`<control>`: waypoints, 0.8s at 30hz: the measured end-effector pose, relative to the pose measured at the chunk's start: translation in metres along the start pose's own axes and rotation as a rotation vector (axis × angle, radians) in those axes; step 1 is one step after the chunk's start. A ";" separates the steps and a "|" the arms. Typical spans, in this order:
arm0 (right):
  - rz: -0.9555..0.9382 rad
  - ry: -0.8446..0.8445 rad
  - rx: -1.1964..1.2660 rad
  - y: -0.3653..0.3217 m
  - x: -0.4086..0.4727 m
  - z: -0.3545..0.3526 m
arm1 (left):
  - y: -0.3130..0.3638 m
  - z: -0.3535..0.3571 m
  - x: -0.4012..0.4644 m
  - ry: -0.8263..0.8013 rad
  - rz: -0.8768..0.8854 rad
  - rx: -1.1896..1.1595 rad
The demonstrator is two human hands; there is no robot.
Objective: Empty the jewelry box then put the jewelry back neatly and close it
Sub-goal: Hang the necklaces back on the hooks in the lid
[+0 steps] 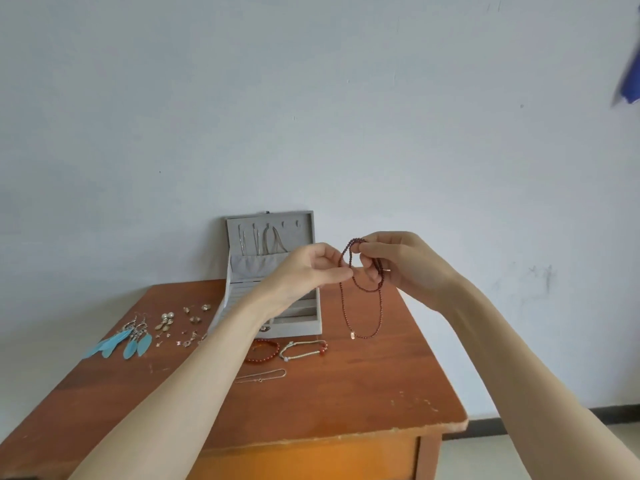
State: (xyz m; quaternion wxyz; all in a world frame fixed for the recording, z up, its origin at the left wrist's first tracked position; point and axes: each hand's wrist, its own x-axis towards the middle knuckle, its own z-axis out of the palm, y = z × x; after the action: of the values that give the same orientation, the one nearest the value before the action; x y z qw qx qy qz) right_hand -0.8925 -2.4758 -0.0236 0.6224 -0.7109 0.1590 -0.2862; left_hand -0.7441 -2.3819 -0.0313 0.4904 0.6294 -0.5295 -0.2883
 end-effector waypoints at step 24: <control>0.041 0.054 0.180 -0.006 0.044 0.031 | -0.037 -0.039 0.004 0.008 -0.106 -0.130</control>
State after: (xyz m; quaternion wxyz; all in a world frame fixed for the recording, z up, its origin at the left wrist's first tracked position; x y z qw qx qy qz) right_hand -0.8400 -2.4756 -0.0101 0.6849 -0.6409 0.1636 -0.3056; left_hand -0.6943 -2.3754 -0.0515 0.5164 0.6247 -0.4736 -0.3448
